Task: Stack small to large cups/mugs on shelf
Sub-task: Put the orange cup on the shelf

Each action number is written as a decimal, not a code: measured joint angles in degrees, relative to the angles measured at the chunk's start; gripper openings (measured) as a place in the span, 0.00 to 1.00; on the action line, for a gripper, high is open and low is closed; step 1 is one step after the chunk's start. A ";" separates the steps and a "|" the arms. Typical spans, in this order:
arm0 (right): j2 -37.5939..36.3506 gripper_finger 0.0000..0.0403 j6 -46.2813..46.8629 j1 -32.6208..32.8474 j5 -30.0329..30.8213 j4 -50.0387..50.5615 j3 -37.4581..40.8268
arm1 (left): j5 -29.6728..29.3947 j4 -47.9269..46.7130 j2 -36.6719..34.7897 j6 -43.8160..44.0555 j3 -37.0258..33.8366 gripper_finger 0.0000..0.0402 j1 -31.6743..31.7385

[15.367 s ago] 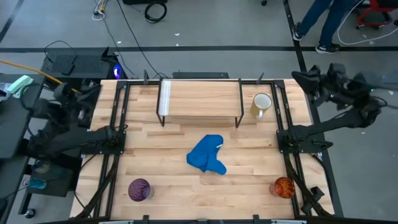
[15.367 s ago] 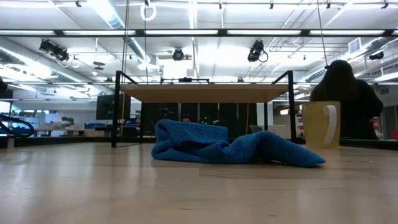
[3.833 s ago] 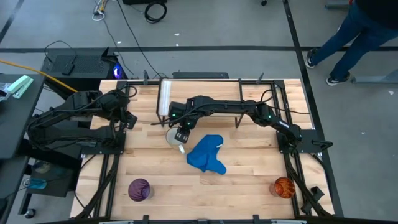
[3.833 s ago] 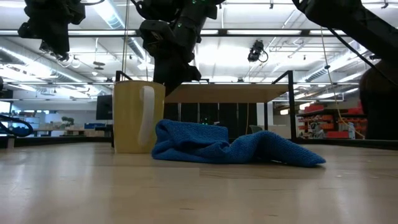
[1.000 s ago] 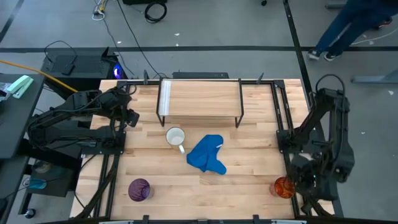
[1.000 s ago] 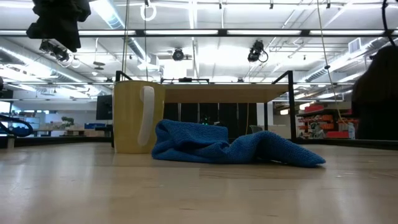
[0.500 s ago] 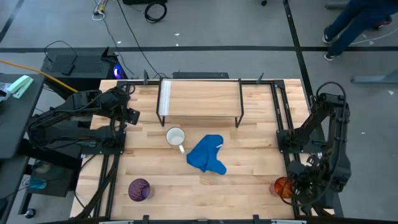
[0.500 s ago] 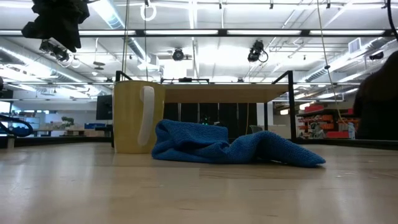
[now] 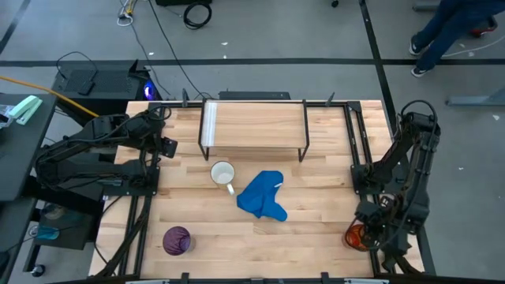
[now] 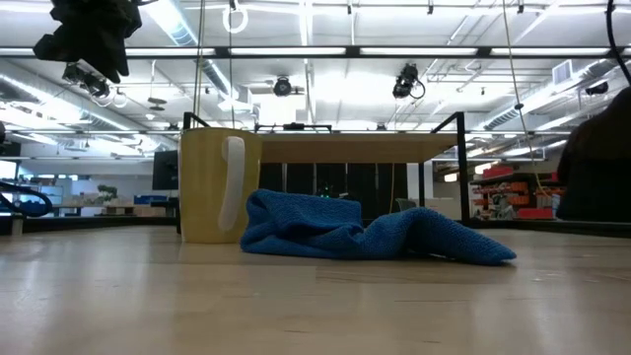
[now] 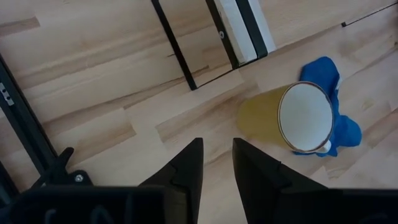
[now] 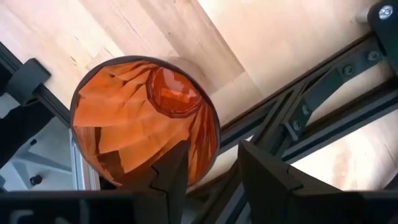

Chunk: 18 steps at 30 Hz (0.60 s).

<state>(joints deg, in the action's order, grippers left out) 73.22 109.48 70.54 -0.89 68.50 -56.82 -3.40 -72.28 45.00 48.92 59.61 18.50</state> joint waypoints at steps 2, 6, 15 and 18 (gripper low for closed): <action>-0.12 0.36 -0.11 -0.06 0.00 -0.10 0.37 | 0.22 -0.01 -0.01 0.01 0.00 0.24 0.02; -0.17 0.36 -0.66 -0.04 0.00 -3.33 1.77 | 0.23 -0.01 0.00 0.02 0.00 0.24 0.02; -0.14 0.36 -0.92 -0.04 -0.02 -6.05 3.78 | 0.22 0.01 -0.01 0.03 0.00 0.24 0.01; -0.14 0.36 -0.78 -0.04 -0.02 -5.70 3.78 | 0.22 0.01 -0.01 0.03 0.00 0.24 0.02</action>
<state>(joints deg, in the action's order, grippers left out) 73.08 108.70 70.50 -0.91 62.80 -53.04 -3.18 -72.27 44.99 48.95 59.61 18.52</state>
